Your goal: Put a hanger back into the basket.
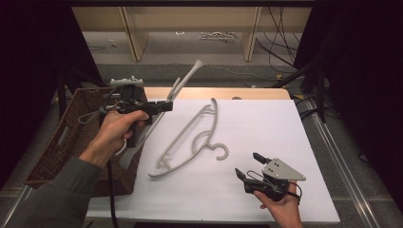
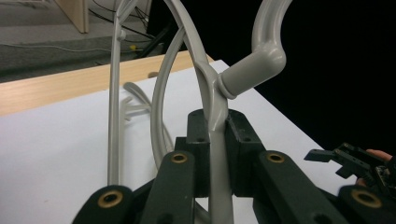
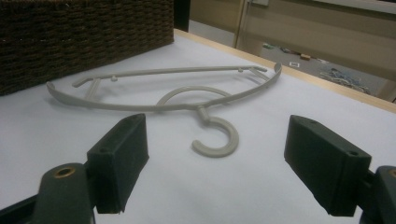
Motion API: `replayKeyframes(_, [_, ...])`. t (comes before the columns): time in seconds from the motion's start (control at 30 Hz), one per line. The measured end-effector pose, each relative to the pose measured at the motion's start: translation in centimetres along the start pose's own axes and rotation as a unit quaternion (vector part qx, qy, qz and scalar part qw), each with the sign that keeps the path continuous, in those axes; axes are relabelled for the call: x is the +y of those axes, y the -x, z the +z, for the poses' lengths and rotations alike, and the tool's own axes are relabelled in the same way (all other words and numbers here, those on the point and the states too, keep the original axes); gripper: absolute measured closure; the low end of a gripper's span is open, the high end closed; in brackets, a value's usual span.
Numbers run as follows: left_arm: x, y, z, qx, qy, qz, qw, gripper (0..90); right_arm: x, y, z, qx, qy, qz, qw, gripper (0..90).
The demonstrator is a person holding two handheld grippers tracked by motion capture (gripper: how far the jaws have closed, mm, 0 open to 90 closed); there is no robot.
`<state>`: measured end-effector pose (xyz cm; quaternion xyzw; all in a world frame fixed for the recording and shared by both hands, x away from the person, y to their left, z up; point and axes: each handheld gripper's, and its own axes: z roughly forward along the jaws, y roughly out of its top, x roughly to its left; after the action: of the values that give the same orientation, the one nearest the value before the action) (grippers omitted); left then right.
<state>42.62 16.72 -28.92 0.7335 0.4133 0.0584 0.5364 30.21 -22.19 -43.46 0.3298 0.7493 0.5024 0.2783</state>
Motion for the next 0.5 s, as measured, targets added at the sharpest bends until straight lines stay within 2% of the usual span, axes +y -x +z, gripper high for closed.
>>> replayKeyframes(0.07, [0.1, -0.7, -1.2, 0.015, 0.005, 0.006, 0.9998, 81.1, 0.1, 0.0, 0.0, 0.000, 0.000, 0.001, 1.0000, 22.6])
replayKeyframes(0.13, [0.1, -0.9, -1.5, 0.020, 0.008, 0.008, 0.9997, 81.1, 0.1, 0.0, 0.0, 0.001, 0.000, 0.001, 1.0000, 22.6])
replayKeyframes(0.17, [0.1, -1.6, -2.1, 0.023, 0.014, 0.006, 0.9996, 81.1, 0.0, -0.1, 0.0, 0.001, 0.000, 0.001, 1.0000, 22.6])
replayKeyframes(0.3, [0.0, -2.5, -2.8, 0.029, 0.019, 0.009, 0.9993, 81.1, 0.0, -0.2, 0.1, 0.000, 0.001, 0.000, 1.0000, 22.6])
replayKeyframes(0.33, [0.0, -2.8, -3.0, 0.030, 0.021, 0.012, 0.9993, 81.0, 0.0, -0.2, 0.1, 0.004, -0.005, 0.006, 1.0000, 22.6])
replayKeyframes(0.37, [-0.1, -3.3, -3.4, 0.041, 0.022, 0.013, 0.9988, 81.0, 0.0, -0.2, 0.1, 0.003, -0.004, 0.005, 1.0000, 22.6])
replayKeyframes(0.47, [-0.2, -4.0, -3.8, 0.042, 0.027, 0.017, 0.9986, 81.0, 0.0, -0.1, 0.1, 0.000, 0.001, -0.001, 1.0000, 22.6])
replayKeyframes(0.5, [-0.4, -4.6, -4.2, 0.049, 0.025, 0.023, 0.9982, 81.0, 0.0, -0.1, 0.0, 0.002, -0.004, 0.001, 1.0000, 22.6])
